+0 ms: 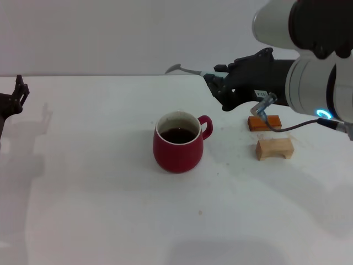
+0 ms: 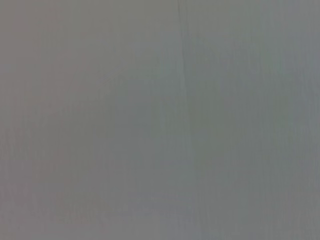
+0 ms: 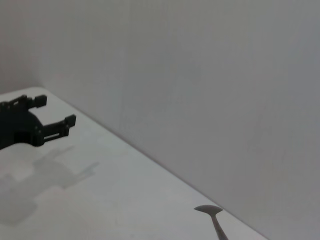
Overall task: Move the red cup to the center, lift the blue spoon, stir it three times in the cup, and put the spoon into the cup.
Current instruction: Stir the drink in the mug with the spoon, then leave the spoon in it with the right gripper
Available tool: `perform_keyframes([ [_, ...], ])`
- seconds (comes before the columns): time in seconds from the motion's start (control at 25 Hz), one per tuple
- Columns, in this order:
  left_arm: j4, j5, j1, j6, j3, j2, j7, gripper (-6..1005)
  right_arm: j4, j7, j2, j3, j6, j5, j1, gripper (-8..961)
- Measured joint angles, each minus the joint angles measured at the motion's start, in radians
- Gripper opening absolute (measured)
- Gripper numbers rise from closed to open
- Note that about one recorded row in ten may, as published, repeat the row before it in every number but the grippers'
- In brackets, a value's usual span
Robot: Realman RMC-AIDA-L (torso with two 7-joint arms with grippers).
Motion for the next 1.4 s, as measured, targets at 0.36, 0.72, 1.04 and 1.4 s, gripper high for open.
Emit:
perform_keyframes([
  [0.36, -0.002, 0.0, 0.001, 0.0, 0.0, -0.001, 0.0, 855, -0.008, -0.016, -0.001, 0.111, 0.175, 0.092, 0.113, 234],
  [0.72, -0.003, 0.0, 0.002, -0.001, 0.0, -0.003, 0.0, 854, -0.098, -0.079, -0.001, 0.267, 0.315, 0.225, 0.228, 238],
  [1.04, -0.004, 0.0, 0.002, -0.001, 0.0, -0.003, 0.0, 854, -0.212, -0.121, -0.003, 0.362, 0.375, 0.278, 0.305, 241],
  [1.4, -0.004, 0.0, 0.001, -0.002, 0.0, -0.003, 0.0, 854, -0.361, -0.176, -0.009, 0.473, 0.446, 0.34, 0.386, 244],
])
